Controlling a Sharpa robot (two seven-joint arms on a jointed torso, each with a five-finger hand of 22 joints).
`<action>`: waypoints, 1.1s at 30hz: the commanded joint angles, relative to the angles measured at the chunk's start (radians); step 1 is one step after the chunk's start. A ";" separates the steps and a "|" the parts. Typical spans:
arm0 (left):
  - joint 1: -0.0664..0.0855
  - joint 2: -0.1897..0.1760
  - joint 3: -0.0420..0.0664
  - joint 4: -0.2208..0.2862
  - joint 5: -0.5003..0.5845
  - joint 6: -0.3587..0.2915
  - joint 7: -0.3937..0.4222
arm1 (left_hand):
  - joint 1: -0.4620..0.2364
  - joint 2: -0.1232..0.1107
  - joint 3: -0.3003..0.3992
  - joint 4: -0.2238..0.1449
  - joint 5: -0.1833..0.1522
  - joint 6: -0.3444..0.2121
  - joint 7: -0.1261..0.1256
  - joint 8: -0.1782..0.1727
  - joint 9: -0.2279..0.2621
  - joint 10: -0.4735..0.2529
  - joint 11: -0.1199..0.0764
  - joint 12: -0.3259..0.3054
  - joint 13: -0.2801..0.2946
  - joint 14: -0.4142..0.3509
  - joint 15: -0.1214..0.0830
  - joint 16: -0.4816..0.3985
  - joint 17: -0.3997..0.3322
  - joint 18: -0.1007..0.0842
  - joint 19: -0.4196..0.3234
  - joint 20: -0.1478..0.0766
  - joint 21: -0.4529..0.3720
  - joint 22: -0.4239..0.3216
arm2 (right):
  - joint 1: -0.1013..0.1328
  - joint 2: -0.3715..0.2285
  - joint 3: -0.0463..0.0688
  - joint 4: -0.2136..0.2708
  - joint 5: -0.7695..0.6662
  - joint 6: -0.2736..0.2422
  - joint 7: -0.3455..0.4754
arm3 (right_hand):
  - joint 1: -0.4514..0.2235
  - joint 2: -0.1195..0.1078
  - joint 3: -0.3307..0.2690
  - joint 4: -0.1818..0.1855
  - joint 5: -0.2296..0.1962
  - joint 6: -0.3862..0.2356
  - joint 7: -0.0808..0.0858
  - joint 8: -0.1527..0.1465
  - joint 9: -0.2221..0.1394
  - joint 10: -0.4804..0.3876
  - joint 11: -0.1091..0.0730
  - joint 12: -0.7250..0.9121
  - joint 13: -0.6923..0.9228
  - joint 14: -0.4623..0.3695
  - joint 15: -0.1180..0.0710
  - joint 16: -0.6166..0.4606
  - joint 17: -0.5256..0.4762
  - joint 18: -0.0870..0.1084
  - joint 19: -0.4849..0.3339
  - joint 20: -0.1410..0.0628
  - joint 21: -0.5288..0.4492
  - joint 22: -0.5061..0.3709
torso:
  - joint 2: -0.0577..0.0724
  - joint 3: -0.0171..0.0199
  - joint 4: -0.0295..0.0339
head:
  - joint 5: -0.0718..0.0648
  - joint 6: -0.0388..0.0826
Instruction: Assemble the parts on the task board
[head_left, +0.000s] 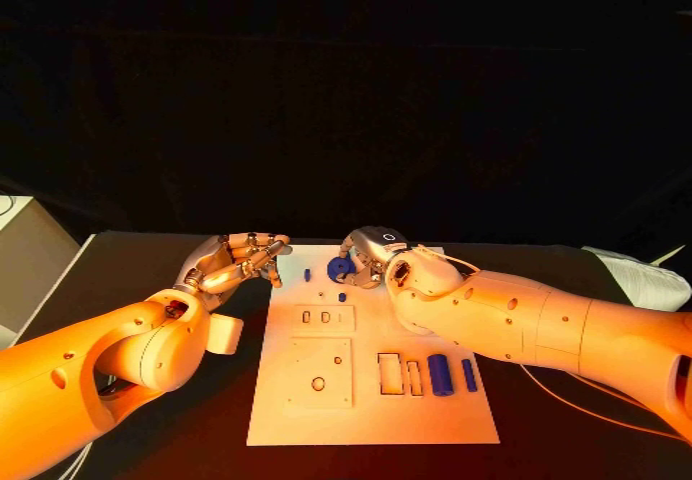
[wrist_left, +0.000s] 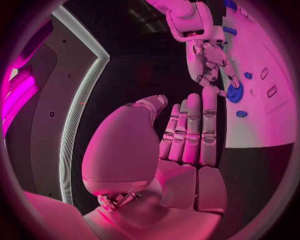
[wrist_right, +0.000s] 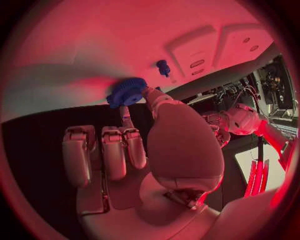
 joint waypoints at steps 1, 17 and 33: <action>0.000 0.005 0.001 -0.002 -0.003 0.016 0.005 | -0.002 0.003 0.008 0.000 -0.005 -0.006 0.001 0.003 0.001 -0.005 0.001 -0.003 0.001 -0.006 0.002 0.002 0.001 0.014 -0.005 0.000 0.004 0.001 | -0.001 0.000 -0.001 0.001 0.003 0.042 0.004 | -0.010 0.000 -0.026 0.014 -0.004 -0.006 -0.001 -0.006 -0.001 0.106 0.007 0.002 0.263 0.104 0.006 0.004 0.263 -0.014 0.080 0.008 0.001 0.204 | 0.001 -0.0003 -0.0012 | -0.002 0.000; 0.000 0.011 0.001 -0.012 -0.003 0.015 0.005 | -0.003 0.003 0.009 -0.001 -0.005 -0.007 0.001 0.004 0.003 -0.006 0.002 -0.003 0.002 -0.008 0.002 0.004 0.000 0.014 -0.010 0.001 0.010 0.005 | -0.002 -0.032 -0.004 0.029 0.017 0.107 0.011 | -0.048 0.036 -0.091 0.039 0.033 0.019 -0.008 0.001 0.004 0.106 0.001 0.002 0.263 0.104 0.003 0.004 0.263 -0.020 0.089 0.007 0.017 0.225 | 0.000 0.0010 -0.0005 | 0.000 -0.005; 0.000 0.009 0.001 -0.016 -0.003 0.015 0.005 | -0.003 0.003 0.009 -0.001 -0.005 -0.007 0.001 0.004 0.003 -0.006 0.002 -0.003 0.002 -0.008 0.002 0.004 0.000 0.014 -0.010 0.001 0.010 0.005 | -0.004 -0.104 -0.005 0.103 0.013 -0.042 0.020 | -0.056 0.046 -0.090 0.036 0.077 0.025 -0.009 0.002 0.005 0.106 0.000 0.002 0.263 0.104 0.001 0.004 0.263 -0.020 0.089 0.005 0.016 0.225 | 0.000 0.0032 -0.0029 | 0.002 0.001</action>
